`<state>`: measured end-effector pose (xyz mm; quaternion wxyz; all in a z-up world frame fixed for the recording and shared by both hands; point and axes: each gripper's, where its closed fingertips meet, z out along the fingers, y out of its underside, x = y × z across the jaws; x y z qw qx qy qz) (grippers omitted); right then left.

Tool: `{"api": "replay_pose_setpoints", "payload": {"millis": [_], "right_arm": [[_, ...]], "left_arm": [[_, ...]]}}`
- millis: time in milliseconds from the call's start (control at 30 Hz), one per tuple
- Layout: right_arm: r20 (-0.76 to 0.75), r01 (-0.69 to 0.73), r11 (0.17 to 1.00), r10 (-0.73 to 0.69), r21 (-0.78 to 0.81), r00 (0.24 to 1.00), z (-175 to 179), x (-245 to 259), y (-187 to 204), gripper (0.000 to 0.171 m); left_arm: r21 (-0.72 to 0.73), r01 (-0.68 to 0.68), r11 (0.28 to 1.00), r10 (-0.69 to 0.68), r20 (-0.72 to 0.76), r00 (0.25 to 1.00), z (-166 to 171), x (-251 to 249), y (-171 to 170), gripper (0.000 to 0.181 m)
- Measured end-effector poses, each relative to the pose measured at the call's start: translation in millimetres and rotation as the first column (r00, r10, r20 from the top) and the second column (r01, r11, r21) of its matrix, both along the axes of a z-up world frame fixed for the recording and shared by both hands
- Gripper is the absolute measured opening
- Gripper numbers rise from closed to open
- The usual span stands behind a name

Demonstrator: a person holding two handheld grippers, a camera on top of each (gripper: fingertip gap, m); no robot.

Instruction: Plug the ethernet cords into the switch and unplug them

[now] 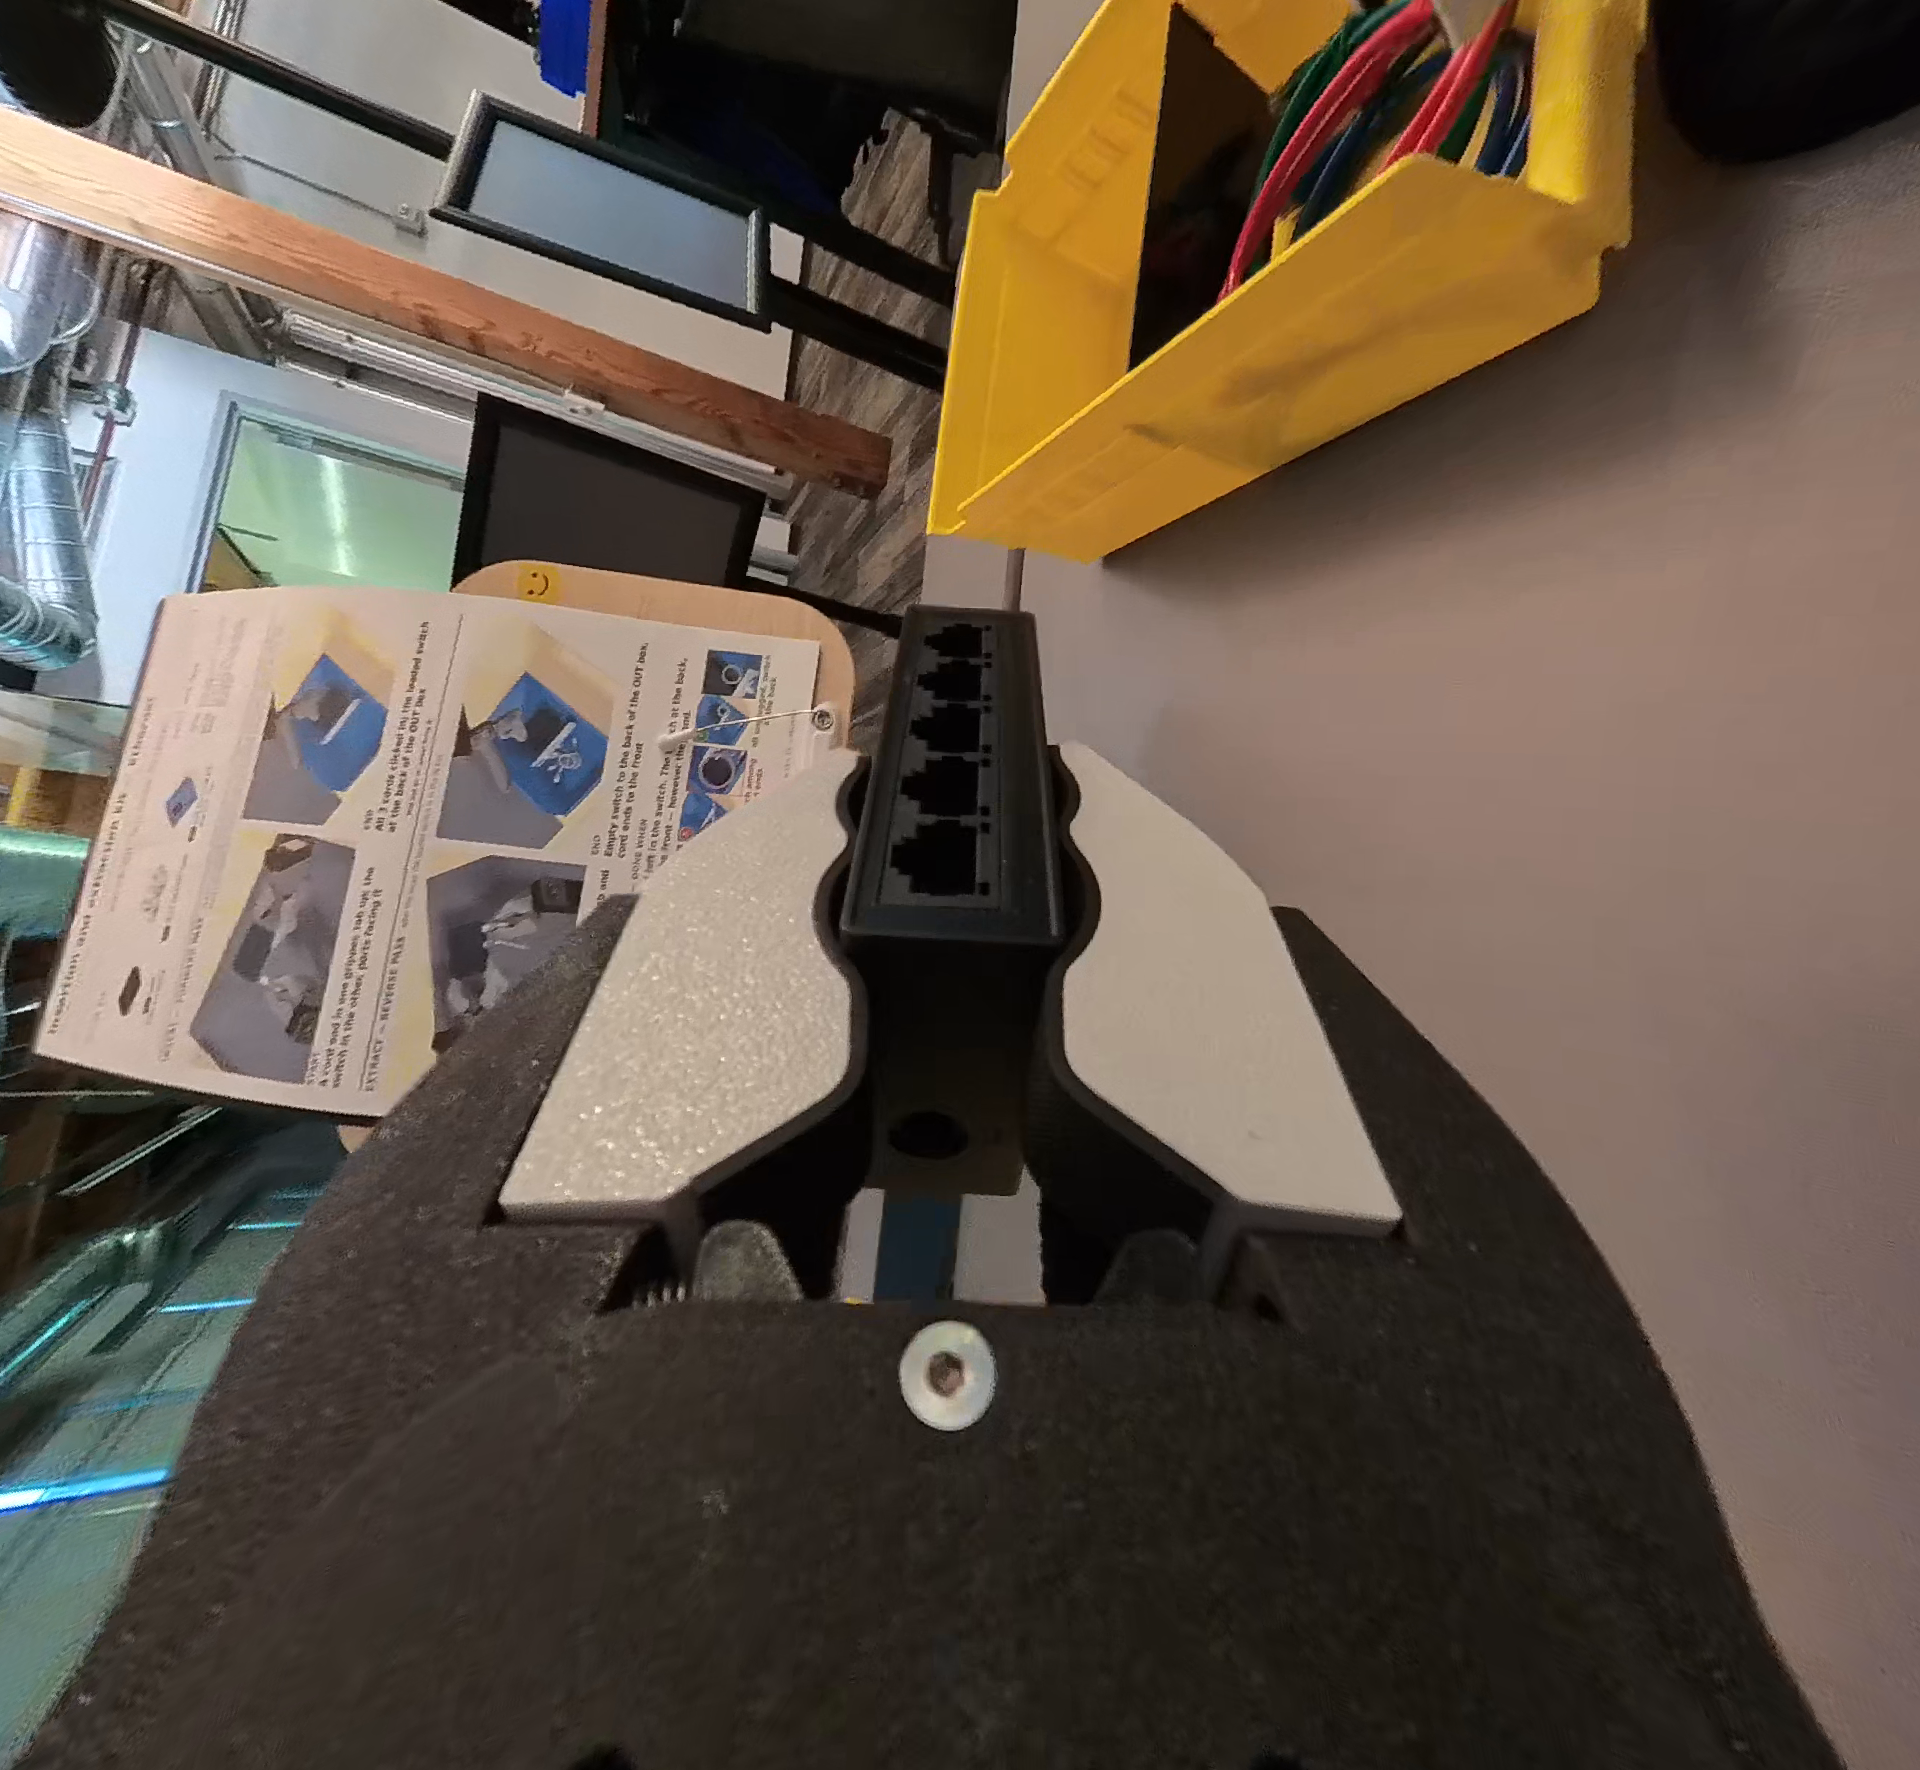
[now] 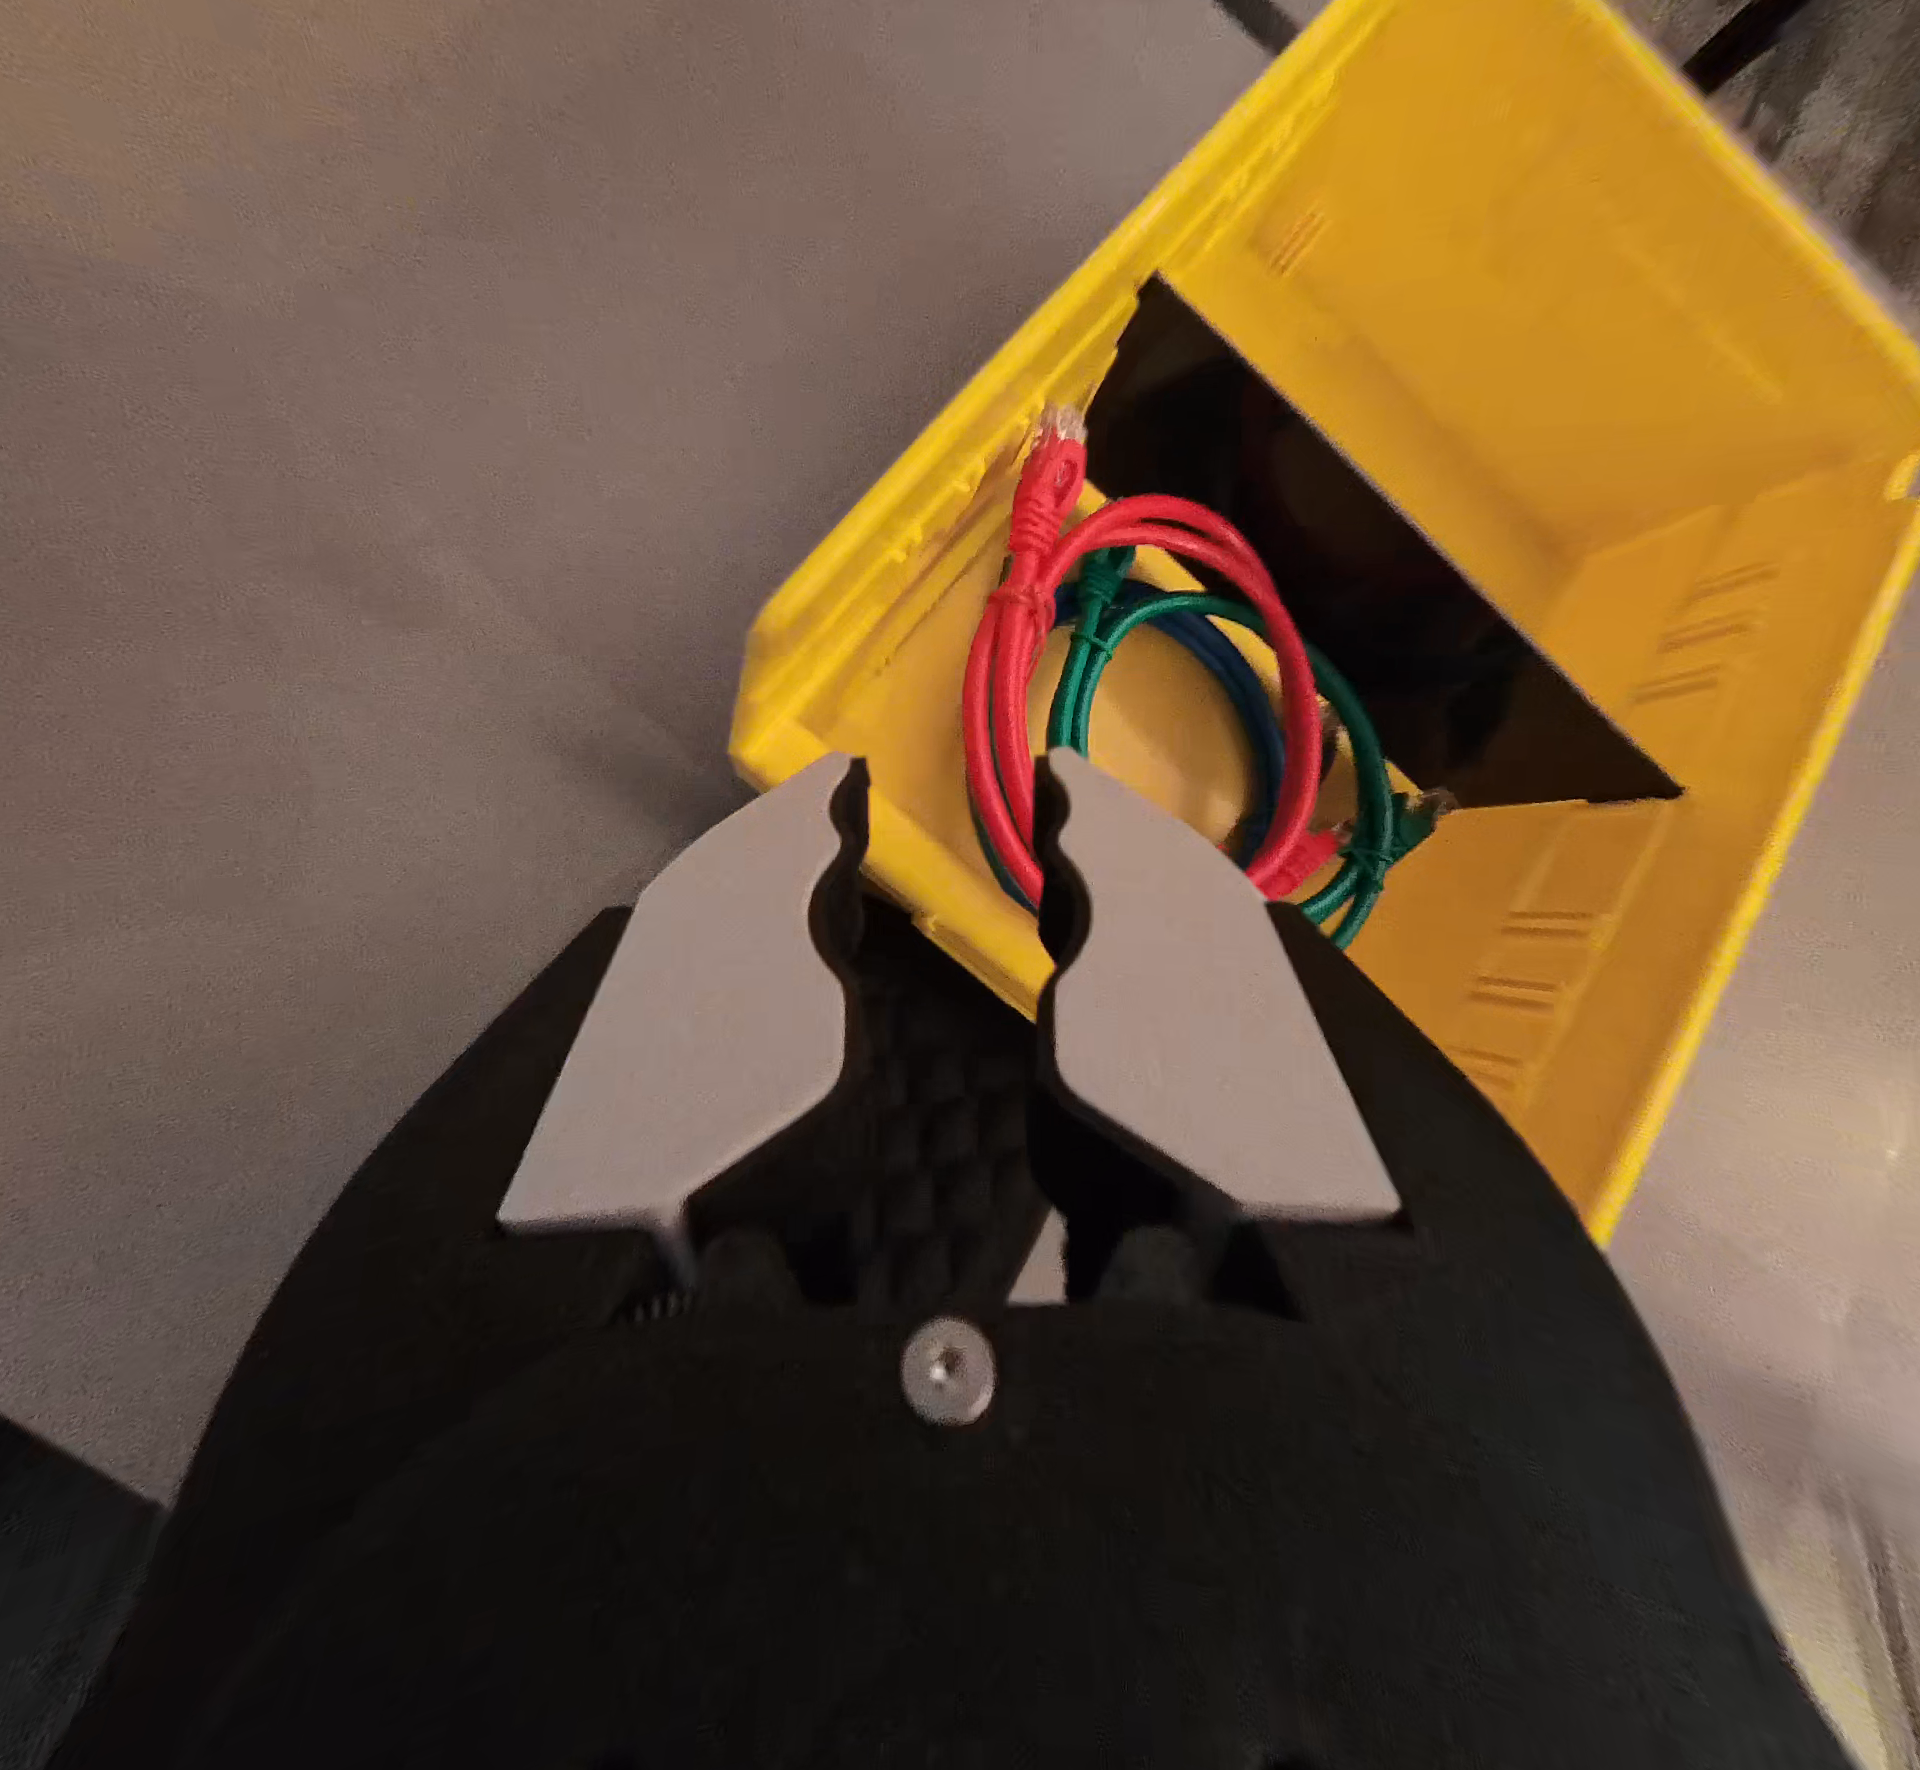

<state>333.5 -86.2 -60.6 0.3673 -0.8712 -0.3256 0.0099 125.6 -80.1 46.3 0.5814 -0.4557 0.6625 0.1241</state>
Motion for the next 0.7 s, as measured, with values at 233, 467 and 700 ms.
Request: {"api": "replay_pose_setpoints", "payload": {"millis": [233, 467, 700], "right_arm": [[0.045, -0.063, 0.962, 0.053, 0.264, 0.998, 71.4, -31.5, -51.5, 0.037], [0.114, -0.261, 0.879, 0.235, 0.399, 0.965, 135.3, -104.0, -101.6, 0.039], [0.203, -0.319, 0.844, 0.254, 0.43, 0.946, 170.3, -132.1, -115.5, 0.039]], "left_arm": [[-0.085, 0.095, 0.992, -0.09, 0.059, 0.994, 8.7, 6.0, -24.4, 0.031], [-0.123, 0.173, 0.977, -0.158, 0.118, 0.98, 27.1, -0.2, -43.6, 0.031], [-0.121, 0.21, 0.97, -0.19, 0.157, 0.969, 42.9, -9.6, -53.5, 0.03]]}}
